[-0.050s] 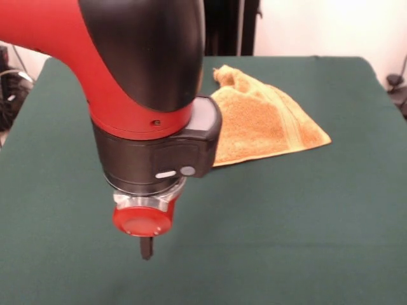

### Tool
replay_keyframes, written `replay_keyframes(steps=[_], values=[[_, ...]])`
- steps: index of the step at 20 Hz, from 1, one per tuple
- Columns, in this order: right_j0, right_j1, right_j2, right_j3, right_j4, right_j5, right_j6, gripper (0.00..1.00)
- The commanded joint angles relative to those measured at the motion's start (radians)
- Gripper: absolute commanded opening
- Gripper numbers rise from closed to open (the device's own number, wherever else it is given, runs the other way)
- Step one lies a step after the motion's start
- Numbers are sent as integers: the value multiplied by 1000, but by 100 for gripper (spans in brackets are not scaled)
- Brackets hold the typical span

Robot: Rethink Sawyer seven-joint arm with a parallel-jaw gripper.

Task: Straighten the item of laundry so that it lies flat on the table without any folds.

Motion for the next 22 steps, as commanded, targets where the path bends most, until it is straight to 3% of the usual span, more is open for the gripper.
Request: replay_keyframes(steps=[1,12,22], values=[[35,7,-3,-18,57,115,166,100],[93,-78,60,141,9,56,149,100],[81,-77,66,147,4,49,139,100]])
